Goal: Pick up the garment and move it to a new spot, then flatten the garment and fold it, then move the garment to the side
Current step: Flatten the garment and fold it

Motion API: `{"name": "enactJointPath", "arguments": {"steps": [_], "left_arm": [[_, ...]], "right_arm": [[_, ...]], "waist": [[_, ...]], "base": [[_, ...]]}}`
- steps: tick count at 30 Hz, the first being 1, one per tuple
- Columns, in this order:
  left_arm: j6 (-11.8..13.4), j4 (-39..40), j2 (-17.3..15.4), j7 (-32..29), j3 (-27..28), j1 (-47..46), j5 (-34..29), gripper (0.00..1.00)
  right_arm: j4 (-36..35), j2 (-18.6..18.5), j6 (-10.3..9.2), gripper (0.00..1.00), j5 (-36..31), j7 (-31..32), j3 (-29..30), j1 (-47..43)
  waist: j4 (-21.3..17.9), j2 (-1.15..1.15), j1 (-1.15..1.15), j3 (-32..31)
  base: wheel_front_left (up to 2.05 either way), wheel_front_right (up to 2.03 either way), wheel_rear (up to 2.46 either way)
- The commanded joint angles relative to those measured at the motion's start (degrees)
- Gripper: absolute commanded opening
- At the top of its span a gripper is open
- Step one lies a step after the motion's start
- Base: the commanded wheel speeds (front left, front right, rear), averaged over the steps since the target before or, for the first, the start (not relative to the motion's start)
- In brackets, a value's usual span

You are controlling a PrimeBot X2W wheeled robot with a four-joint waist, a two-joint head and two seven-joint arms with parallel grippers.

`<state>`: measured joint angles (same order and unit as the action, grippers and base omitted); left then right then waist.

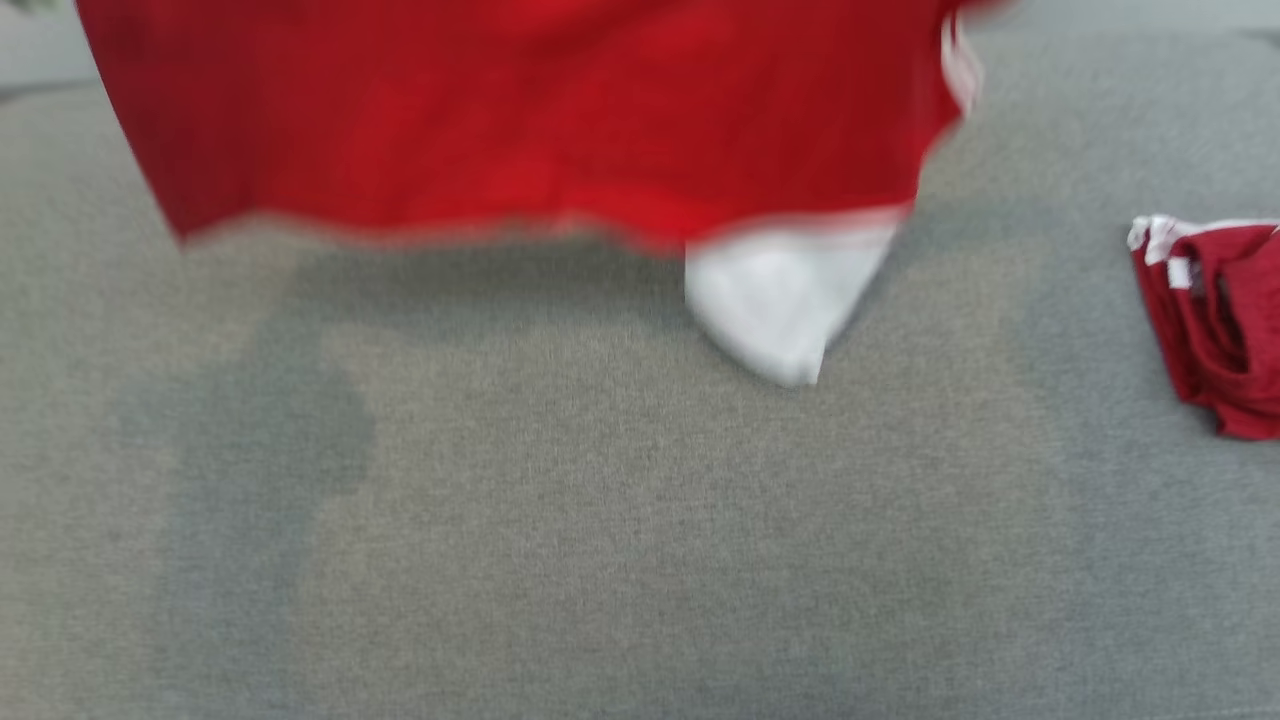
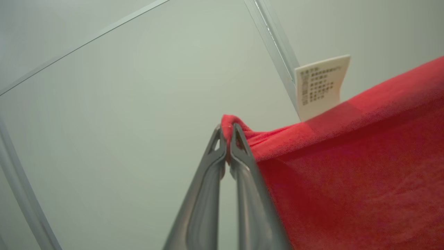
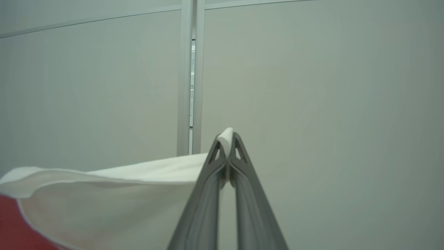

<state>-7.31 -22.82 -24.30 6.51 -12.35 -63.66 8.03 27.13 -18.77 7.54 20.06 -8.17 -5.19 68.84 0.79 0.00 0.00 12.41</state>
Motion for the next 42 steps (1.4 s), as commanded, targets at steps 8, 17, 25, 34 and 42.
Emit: {"name": "enactJointPath", "arguments": {"steps": [8,17,25,34,42], "left_arm": [[2.3,-10.8,0.9,7.7,-0.1,-17.1,-3.0,0.00],[2.6,-14.9,5.3,8.6,4.6,3.5,2.4,0.00],[3.0,-12.5,12.9,8.6,9.9,29.7,3.5,0.00],[2.6,-10.3,18.1,8.6,15.6,49.9,1.5,0.00],[1.5,-6.9,20.6,8.6,17.5,63.7,0.0,0.00]], "right_arm": [[9.4,-0.2,-0.11,0.00,-8.2,-6.2,5.2,17.0],[6.2,0.5,-0.15,0.00,0.2,-7.0,0.9,-2.8],[-2.2,0.3,-0.16,0.00,6.5,-7.0,1.6,-31.6],[-2.3,1.9,-0.18,0.00,5.6,-7.0,2.6,-51.4],[0.3,3.6,-0.17,0.00,5.1,-7.0,0.5,-65.8]], "waist": [[-0.8,0.00,0.00,15.4],[-1.8,0.00,0.00,13.6],[-2.8,0.00,0.00,6.4],[-4.5,0.00,0.00,-4.9],[-4.0,0.00,0.00,-13.0]], "base": [[0.00,0.00,0.00],[0.00,0.00,0.00],[0.00,0.00,0.00],[0.00,0.00,0.00],[0.00,0.00,0.00]]}}
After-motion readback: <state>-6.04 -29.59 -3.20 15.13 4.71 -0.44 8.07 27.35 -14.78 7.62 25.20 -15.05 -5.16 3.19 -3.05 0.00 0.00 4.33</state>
